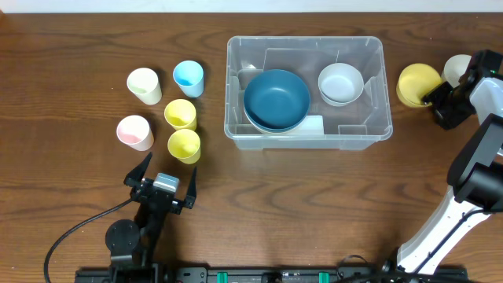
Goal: Pack container
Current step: 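Carry the yellow bowl into the bin and set it in the grey bowl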
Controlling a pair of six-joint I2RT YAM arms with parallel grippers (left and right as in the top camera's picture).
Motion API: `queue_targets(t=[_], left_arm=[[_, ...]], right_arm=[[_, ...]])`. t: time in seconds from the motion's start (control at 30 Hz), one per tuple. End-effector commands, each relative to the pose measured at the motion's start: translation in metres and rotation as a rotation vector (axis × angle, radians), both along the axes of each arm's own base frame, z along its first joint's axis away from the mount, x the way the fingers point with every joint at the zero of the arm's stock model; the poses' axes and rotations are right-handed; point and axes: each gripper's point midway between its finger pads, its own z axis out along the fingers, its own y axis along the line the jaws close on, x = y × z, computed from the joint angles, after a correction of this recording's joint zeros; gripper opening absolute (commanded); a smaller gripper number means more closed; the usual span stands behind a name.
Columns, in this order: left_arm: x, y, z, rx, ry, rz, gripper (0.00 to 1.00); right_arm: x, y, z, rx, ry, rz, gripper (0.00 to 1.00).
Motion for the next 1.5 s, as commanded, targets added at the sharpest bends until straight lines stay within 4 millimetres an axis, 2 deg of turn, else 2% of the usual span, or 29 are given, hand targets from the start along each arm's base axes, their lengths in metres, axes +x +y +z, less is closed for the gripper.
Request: queue_targets(t=[0.0, 0.17, 0.23, 0.33, 0.4, 0.47, 0.6, 0.73, 0.8, 0.87, 1.0, 1.13, 1.23, 1.33, 1.47], left_arm=[[0.0, 0.0, -0.016, 0.013, 0.042, -0.003, 0.98], [0.0, 0.0, -0.016, 0.013, 0.042, -0.003, 0.98], [0.0, 0.0, -0.016, 0.013, 0.042, -0.003, 0.98], [0.0, 0.0, -0.016, 0.013, 0.042, -0.003, 0.98], [0.0, 0.0, -0.016, 0.013, 0.042, -0.003, 0.98], [0.0, 0.0, -0.016, 0.013, 0.042, -0.003, 0.98], [0.0, 0.0, -0.016, 0.013, 0.042, -0.003, 0.98], [0.0, 0.0, -0.016, 0.013, 0.042, -0.003, 0.98], [0.0, 0.0, -0.016, 0.013, 0.042, -0.003, 0.98], [0.0, 0.0, -0.016, 0.013, 0.042, -0.003, 0.98], [0.0, 0.0, -0.016, 0.013, 0.042, -0.003, 0.98], [0.0, 0.0, -0.016, 0.013, 0.042, -0.003, 0.98], [0.0, 0.0, -0.016, 0.013, 0.042, -0.003, 0.98], [0.0, 0.0, -0.016, 0.013, 0.042, -0.003, 0.98], [0.0, 0.0, -0.016, 0.013, 0.042, -0.003, 0.98]], right_arm=[[-0.008, -0.004, -0.007, -0.001, 0.035, -0.028, 0.42], [-0.016, -0.006, -0.006, 0.012, 0.06, -0.039, 0.03], [-0.02, -0.007, -0.003, 0.018, 0.07, -0.045, 0.01], [-0.02, -0.01, 0.016, 0.02, 0.073, -0.052, 0.01], [-0.018, -0.013, 0.039, 0.012, 0.058, -0.056, 0.01], [-0.013, -0.015, 0.072, 0.0, 0.022, -0.055, 0.01], [0.0, -0.008, 0.155, -0.022, -0.118, -0.017, 0.01], [0.007, 0.022, 0.226, -0.008, -0.28, 0.063, 0.01], [0.009, 0.045, 0.247, 0.012, -0.338, 0.117, 0.01], [0.012, 0.067, 0.258, 0.013, -0.364, 0.173, 0.01], [0.022, 0.121, 0.26, 0.0, -0.363, 0.312, 0.01], [0.031, 0.157, 0.239, -0.074, -0.292, 0.391, 0.01], [0.038, 0.181, 0.214, -0.1, -0.226, 0.441, 0.01], [0.043, 0.195, 0.187, -0.093, -0.167, 0.449, 0.01], [0.049, 0.204, 0.157, -0.072, -0.11, 0.448, 0.01]])
